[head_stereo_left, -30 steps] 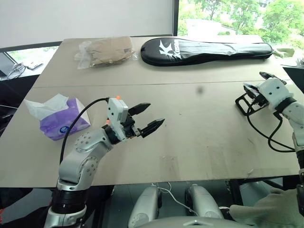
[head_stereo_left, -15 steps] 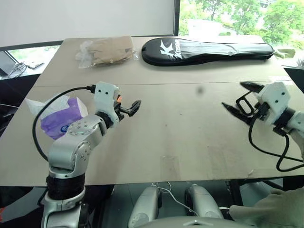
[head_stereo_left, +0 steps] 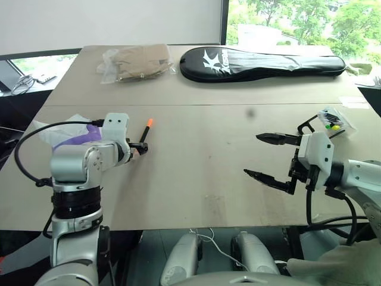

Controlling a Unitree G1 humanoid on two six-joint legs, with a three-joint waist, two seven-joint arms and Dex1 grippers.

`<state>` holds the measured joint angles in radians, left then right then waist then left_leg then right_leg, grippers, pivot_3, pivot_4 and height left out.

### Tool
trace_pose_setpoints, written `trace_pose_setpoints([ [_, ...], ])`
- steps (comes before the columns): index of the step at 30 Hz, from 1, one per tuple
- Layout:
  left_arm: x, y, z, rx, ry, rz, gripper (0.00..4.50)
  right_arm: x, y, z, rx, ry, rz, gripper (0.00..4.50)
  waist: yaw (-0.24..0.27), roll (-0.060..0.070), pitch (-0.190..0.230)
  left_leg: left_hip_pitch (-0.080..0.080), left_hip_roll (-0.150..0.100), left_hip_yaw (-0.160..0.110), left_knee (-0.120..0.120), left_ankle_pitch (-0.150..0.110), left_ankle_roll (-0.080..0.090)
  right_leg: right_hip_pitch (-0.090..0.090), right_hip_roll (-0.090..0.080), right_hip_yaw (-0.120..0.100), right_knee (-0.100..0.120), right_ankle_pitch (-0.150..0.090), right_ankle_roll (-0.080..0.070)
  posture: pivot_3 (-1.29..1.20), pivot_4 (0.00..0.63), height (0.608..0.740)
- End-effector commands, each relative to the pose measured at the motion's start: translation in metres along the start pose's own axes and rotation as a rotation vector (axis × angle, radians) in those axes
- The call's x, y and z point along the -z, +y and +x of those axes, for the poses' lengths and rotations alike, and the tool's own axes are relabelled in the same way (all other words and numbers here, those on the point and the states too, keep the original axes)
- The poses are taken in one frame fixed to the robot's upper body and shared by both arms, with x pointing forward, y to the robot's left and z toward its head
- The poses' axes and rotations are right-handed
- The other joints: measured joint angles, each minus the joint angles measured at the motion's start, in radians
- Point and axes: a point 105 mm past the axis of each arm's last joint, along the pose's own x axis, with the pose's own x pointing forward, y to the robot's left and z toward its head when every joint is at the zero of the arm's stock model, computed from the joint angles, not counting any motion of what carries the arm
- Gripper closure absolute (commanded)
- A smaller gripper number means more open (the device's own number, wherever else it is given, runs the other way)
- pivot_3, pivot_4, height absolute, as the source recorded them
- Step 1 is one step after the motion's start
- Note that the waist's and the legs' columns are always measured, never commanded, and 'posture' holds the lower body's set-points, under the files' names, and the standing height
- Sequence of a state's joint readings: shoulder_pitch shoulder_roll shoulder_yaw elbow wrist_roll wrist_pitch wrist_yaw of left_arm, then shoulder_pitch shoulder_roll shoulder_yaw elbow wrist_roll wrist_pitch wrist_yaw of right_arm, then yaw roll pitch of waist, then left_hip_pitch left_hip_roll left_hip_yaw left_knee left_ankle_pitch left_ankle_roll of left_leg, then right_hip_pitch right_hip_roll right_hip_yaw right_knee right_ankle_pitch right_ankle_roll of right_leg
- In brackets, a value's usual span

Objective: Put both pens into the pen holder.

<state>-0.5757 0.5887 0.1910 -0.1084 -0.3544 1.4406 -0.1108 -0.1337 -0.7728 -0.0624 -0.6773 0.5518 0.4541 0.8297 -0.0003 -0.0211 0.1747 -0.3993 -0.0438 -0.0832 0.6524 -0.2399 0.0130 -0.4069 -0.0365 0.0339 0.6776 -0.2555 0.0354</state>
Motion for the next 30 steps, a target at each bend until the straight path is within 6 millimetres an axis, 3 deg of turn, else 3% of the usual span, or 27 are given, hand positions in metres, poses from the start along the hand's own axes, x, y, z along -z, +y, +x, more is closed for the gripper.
trace_pose_setpoints([
  [1, -0.008, -0.006, 0.004, 0.044, -0.029, 0.052, 0.00, -0.012, 0.002, 0.001, 0.000, -0.057, -0.011, 0.07, 0.006, 0.000, 0.000, 0.000, 0.000, -0.001, 0.000, 0.000, 0.000, 0.000, 0.000, 0.000, 0.000, 0.000, 0.000, 0.00, 0.150, 0.740],
  [6, 0.001, -0.014, 0.011, 0.099, 0.007, 0.060, 0.00, -0.017, 0.004, 0.001, 0.022, -0.096, 0.008, 0.07, 0.018, 0.000, -0.001, 0.000, -0.001, -0.002, 0.000, 0.000, 0.000, 0.001, -0.002, 0.000, 0.000, 0.000, 0.000, 0.00, 0.150, 0.740],
  [16, 0.004, -0.018, 0.015, 0.155, -0.036, 0.039, 4.45, -0.028, 0.002, 0.004, 0.039, -0.168, 0.053, 0.00, 0.017, 0.001, -0.001, 0.000, -0.002, -0.004, 0.000, 0.000, 0.000, 0.002, -0.002, -0.001, 0.000, 0.000, 0.000, 0.00, 0.150, 0.740],
  [20, -0.014, -0.030, 0.005, 0.240, -0.185, 0.045, 4.45, -0.020, -0.009, 0.006, 0.107, -0.130, 0.128, 0.00, 0.017, 0.001, -0.001, 0.000, -0.002, -0.004, 0.000, 0.000, 0.000, 0.002, -0.003, -0.002, -0.001, 0.000, 0.000, 0.00, 0.150, 0.740],
  [23, -0.043, -0.070, -0.034, 0.556, -0.544, 0.098, 4.45, -0.015, -0.013, 0.018, 0.096, -0.136, 0.342, 0.00, 0.014, 0.001, -0.001, 0.000, -0.002, -0.004, 0.000, 0.000, 0.000, 0.002, -0.003, -0.002, -0.001, 0.000, 0.000, 0.00, 0.150, 0.740],
  [27, -0.019, -0.106, -0.070, 0.761, -0.651, 0.452, 4.45, -0.010, -0.024, 0.037, 0.071, -0.115, 0.531, 0.00, 0.004, -0.001, 0.000, -0.004, 0.000, -0.002, -0.002, 0.000, -0.001, -0.002, -0.003, 0.000, -0.003, 0.000, -0.001, 0.00, 0.150, 0.740],
  [30, -0.008, -0.117, -0.078, 0.829, -0.691, 0.569, 4.45, -0.011, -0.033, 0.048, 0.044, -0.097, 0.624, 0.00, -0.008, 0.001, -0.001, -0.003, 0.000, 0.000, -0.005, 0.000, 0.000, -0.003, -0.002, 0.003, -0.003, 0.000, -0.001, 0.00, 0.150, 0.740],
])
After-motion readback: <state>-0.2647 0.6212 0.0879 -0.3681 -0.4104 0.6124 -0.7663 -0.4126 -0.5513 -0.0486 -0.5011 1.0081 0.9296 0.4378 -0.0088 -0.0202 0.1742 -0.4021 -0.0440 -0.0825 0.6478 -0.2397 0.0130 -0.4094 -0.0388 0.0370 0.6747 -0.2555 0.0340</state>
